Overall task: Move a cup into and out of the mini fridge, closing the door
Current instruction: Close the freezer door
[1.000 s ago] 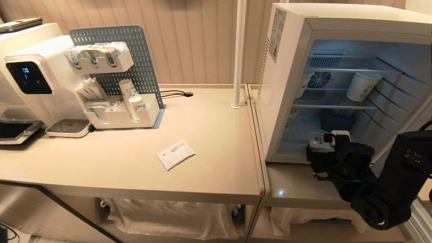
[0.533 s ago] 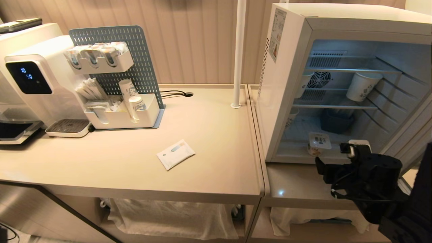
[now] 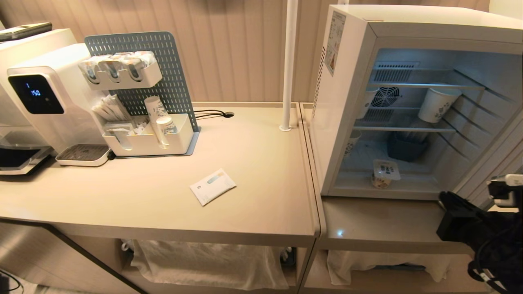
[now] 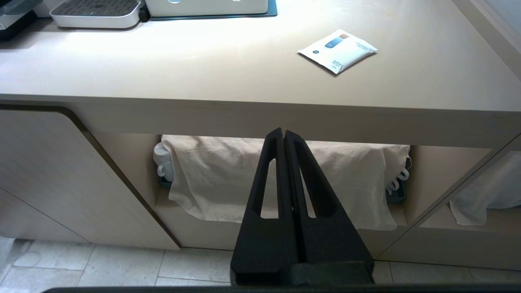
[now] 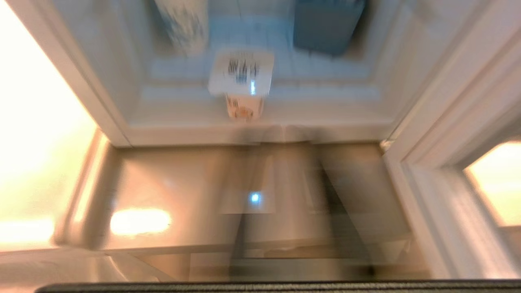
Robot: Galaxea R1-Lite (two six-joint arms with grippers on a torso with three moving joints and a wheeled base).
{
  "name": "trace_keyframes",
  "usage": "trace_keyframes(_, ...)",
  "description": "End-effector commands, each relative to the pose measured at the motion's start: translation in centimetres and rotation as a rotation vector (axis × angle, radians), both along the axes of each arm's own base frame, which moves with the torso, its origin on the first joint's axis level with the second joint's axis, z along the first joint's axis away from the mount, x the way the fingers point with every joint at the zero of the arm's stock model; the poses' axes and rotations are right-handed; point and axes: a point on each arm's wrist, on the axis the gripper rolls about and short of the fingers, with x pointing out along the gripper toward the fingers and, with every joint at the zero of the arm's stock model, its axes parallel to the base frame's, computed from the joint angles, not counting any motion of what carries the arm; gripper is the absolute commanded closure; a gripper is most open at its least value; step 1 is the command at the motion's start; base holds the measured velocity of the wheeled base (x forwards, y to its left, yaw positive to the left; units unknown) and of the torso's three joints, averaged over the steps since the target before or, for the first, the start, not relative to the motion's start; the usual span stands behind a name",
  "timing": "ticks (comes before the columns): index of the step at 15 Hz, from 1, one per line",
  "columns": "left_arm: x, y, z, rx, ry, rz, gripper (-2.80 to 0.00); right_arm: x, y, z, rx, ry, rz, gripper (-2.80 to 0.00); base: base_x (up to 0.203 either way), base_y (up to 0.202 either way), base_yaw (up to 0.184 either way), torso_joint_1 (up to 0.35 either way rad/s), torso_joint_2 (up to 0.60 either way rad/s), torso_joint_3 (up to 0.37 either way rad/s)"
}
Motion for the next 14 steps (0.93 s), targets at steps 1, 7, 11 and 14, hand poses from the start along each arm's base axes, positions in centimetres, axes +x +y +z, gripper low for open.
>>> trace_keyframes(1,0.0,0.0,0.0,0.000,0.002,0.000,0.00,-3.3,-0.7,3.3,0.033,-0.156,0.010,0.00,0.000,0.000,0.000,0.000,0.00,0.000)
trace_keyframes(7,0.0,0.0,0.0,0.000,0.002,0.000,0.00,-11.3,-4.3,13.7,0.040,-0.288,-0.240,0.00,0.000,0.000,0.000,0.000,0.00,0.000)
trace_keyframes(11,0.0,0.0,0.0,0.001,0.002,-0.001,0.00,-15.0,-6.4,13.9,0.021,-0.294,-0.486,0.00,0.000,0.000,0.000,0.000,0.00,0.000)
trace_keyframes(14,0.0,0.0,0.0,0.001,0.002,0.000,0.00,-16.0,-6.6,13.1,0.007,-0.281,-0.557,0.00,0.000,0.000,0.000,0.000,0.00,0.000)
